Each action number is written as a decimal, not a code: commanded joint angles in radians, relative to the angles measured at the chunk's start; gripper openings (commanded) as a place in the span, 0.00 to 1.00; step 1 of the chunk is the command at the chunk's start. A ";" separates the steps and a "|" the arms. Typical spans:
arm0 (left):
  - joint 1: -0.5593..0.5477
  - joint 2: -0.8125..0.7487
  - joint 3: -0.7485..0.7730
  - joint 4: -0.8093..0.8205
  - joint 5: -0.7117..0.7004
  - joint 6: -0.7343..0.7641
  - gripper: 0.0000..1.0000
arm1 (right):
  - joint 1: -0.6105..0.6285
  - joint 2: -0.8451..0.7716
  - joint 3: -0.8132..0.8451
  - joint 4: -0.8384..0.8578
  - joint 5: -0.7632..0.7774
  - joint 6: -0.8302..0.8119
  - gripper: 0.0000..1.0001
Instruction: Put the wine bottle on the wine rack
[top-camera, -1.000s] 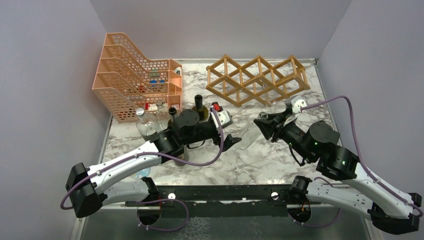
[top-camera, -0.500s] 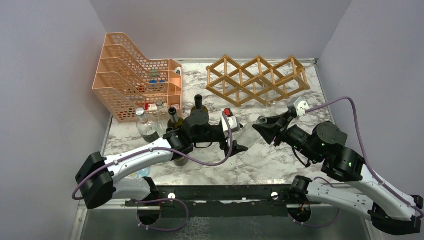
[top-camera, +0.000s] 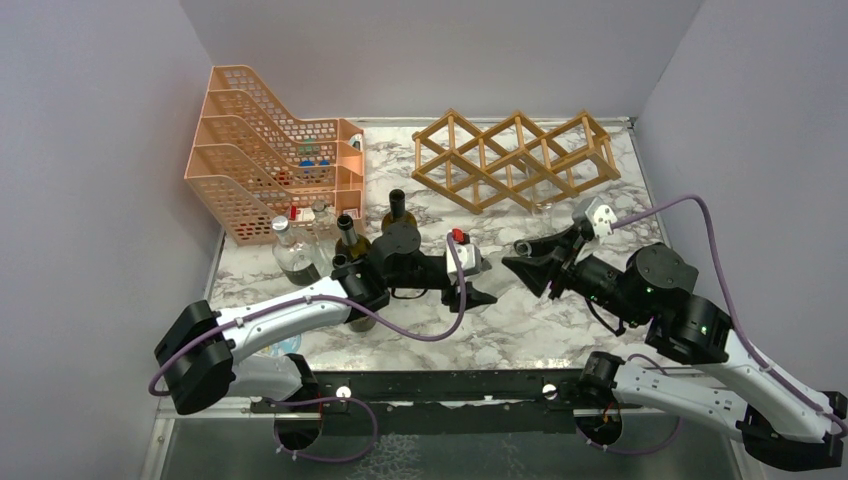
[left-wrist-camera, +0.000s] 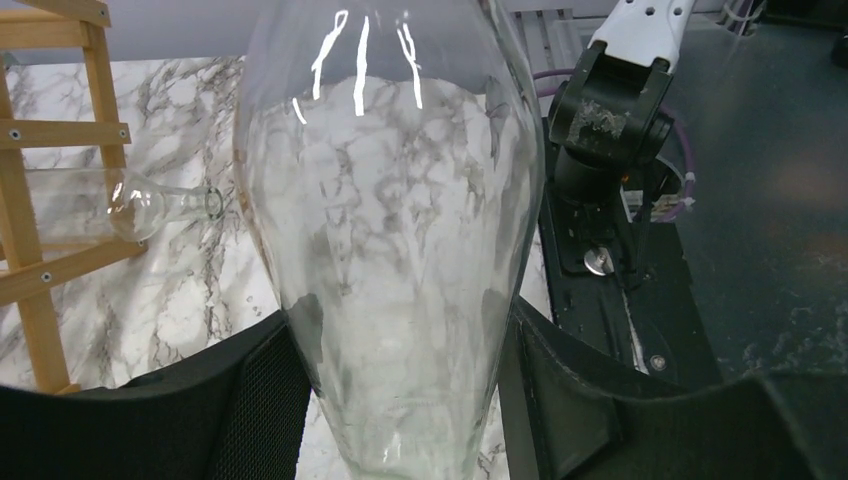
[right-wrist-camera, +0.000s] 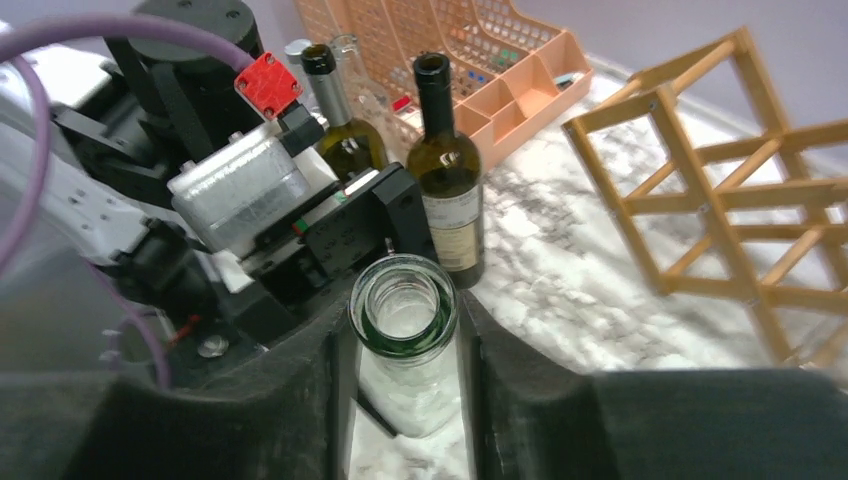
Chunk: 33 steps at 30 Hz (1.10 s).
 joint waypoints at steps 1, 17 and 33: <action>0.002 0.015 0.018 0.045 -0.050 0.063 0.00 | 0.005 -0.002 0.086 0.004 -0.001 0.084 0.52; -0.003 0.161 0.162 0.055 -0.330 0.678 0.00 | 0.005 0.180 0.410 -0.478 0.370 0.350 0.60; -0.006 0.186 0.152 0.114 -0.257 1.200 0.00 | 0.005 0.295 0.296 -0.567 0.418 0.356 0.68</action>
